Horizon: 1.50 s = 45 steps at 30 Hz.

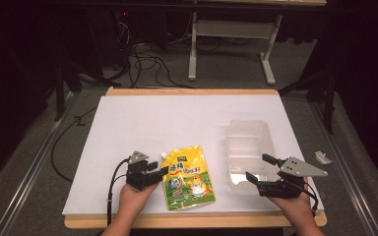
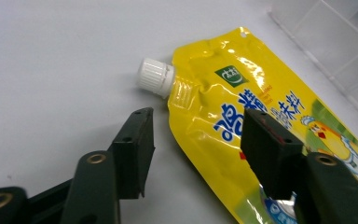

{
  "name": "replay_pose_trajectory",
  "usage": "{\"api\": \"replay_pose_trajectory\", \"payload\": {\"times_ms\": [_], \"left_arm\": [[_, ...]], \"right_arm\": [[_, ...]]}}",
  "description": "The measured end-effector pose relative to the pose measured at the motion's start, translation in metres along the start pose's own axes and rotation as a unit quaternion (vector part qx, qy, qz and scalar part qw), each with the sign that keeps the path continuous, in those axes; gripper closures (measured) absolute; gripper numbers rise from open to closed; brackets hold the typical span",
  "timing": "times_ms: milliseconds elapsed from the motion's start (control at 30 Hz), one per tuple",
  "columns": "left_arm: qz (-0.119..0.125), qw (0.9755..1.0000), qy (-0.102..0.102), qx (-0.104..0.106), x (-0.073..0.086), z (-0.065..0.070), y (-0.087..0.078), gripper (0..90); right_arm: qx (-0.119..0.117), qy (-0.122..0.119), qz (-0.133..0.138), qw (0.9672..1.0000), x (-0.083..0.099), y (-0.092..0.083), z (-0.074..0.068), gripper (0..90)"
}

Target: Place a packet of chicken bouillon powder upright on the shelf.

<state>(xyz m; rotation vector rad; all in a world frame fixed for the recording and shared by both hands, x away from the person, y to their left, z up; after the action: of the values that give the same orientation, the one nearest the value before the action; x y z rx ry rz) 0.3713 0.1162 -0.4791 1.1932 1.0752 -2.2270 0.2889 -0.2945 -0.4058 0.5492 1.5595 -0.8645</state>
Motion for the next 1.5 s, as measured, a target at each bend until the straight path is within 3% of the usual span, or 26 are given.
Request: {"api": "replay_pose_trajectory", "payload": {"times_ms": [300, 400, 567, 767, 900, 1133, 1267, 1500], "left_arm": [[-0.029, 0.9987, -0.028, 0.033, -0.004, -0.011, 0.021, 41.2], [-0.025, 0.9984, -0.035, 0.038, -0.003, -0.013, 0.022, 43.5], [-0.031, 0.9961, -0.056, 0.060, -0.001, -0.016, 0.021, 52.2], [-0.035, 0.9951, -0.071, 0.059, 0.001, -0.018, 0.020, 65.3], [-0.041, 0.9956, -0.059, 0.060, 0.002, -0.014, 0.021, 75.9], [-0.039, 0.9971, -0.013, 0.064, 0.003, -0.004, 0.021, 88.2], [-0.031, 0.9979, 0.014, 0.055, 0.004, 0.002, 0.019, 88.9], [0.009, 0.9980, 0.038, 0.050, 0.000, 0.013, 0.011, 89.1]], "right_arm": [[-0.001, 0.000, -0.004, 1.0000, 0.001, 0.002, 0.000, 14.9], [-0.001, 0.002, -0.005, 1.0000, 0.001, 0.002, 0.000, 15.0], [-0.001, 0.002, -0.007, 1.0000, 0.002, 0.002, -0.001, 15.1], [-0.001, 0.002, -0.006, 1.0000, 0.001, 0.001, -0.001, 15.1], [0.000, 0.002, -0.005, 1.0000, 0.001, 0.001, -0.001, 15.2], [0.000, 0.001, -0.005, 1.0000, 0.001, 0.001, 0.000, 15.6], [0.001, 0.002, -0.004, 1.0000, 0.001, 0.001, 0.000, 15.8], [0.002, 0.006, 0.000, 1.0000, 0.001, -0.001, 0.001, 16.0]]}}
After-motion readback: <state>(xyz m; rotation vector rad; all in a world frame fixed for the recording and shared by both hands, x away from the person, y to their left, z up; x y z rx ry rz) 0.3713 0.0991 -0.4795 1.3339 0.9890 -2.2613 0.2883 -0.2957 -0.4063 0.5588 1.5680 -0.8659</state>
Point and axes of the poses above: each handheld gripper's, and its own axes: y roughly forward along the jaws, x roughly out of its underside, z roughly to its right, the point moved 1 cm from there along y, roughly forward along the jaws, and after that the axes turned 10 degrees about z, right-handed, at the moved point
